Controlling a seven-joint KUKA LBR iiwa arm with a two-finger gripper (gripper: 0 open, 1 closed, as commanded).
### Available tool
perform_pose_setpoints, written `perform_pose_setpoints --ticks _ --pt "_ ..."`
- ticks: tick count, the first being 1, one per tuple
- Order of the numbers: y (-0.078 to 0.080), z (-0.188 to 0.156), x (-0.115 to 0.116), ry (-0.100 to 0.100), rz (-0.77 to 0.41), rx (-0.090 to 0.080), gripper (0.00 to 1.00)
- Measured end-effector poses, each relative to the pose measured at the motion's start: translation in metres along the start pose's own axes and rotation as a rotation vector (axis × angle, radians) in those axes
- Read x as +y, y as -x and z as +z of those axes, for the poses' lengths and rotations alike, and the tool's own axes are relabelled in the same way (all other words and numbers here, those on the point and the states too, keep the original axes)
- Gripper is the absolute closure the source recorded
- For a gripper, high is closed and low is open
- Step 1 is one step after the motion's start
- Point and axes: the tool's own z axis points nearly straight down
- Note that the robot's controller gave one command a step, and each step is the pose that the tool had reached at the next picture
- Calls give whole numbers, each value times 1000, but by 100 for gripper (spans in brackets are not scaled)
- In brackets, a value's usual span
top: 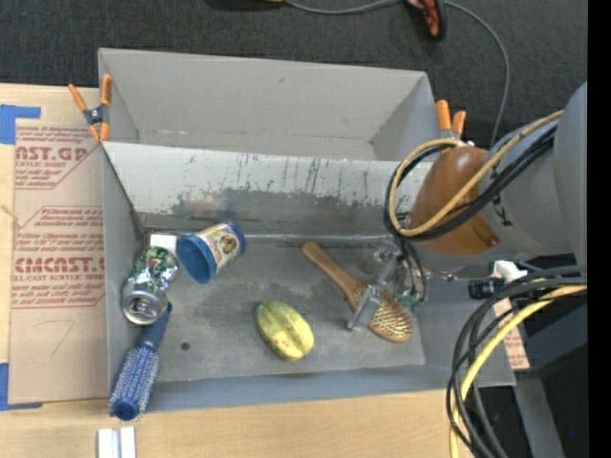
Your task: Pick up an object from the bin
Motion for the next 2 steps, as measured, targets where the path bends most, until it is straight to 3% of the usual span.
perform_pose_setpoints --ticks 2 --pt "4 -13 0 0 -8 -2 0"
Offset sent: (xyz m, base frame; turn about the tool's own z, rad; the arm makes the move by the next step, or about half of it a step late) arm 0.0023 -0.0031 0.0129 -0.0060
